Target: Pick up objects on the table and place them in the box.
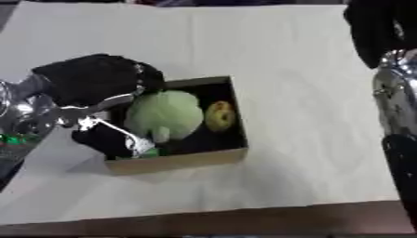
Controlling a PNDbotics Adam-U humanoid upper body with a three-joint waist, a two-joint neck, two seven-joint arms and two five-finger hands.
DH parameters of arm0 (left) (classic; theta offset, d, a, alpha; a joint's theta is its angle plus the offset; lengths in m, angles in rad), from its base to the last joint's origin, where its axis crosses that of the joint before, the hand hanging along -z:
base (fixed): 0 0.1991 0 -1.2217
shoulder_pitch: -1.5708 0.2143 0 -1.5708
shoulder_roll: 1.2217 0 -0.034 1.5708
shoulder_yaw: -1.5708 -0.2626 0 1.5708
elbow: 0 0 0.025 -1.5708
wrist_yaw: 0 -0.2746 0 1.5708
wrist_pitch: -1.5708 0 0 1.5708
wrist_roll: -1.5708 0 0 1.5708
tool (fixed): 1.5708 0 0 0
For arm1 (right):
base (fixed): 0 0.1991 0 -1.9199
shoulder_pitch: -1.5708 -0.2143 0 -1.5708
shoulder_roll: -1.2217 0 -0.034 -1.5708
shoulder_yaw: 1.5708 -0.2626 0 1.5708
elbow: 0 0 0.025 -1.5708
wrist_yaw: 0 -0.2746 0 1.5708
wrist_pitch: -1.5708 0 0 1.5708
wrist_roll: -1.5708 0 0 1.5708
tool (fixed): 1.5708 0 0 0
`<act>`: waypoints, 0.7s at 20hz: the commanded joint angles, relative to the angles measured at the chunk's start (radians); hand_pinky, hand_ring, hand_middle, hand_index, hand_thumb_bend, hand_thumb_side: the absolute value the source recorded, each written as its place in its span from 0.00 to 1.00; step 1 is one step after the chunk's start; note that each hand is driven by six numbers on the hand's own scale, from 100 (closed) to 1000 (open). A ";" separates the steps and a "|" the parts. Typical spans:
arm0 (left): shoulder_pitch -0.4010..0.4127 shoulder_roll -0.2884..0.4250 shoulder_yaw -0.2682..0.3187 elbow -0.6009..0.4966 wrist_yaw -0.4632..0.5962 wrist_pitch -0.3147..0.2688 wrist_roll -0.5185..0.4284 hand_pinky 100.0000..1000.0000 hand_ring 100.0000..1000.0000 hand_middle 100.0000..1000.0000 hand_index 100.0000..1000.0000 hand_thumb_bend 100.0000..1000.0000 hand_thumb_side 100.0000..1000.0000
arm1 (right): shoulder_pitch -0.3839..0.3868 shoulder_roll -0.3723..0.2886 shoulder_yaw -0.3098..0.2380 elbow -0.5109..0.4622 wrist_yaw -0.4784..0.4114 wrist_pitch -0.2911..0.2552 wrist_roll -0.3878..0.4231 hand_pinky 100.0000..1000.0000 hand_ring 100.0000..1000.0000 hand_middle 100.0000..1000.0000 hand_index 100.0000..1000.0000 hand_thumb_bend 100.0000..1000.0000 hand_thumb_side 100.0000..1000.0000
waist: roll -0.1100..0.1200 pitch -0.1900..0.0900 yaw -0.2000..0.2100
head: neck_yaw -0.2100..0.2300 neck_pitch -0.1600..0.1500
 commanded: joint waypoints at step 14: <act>-0.012 -0.014 0.040 -0.016 -0.183 -0.041 0.061 0.53 0.86 0.81 0.88 0.36 0.72 | -0.008 -0.008 -0.013 -0.011 0.003 0.005 0.000 0.99 0.86 0.73 1.00 0.05 1.00 | 0.000 -0.025 0.007 | -0.001 -0.009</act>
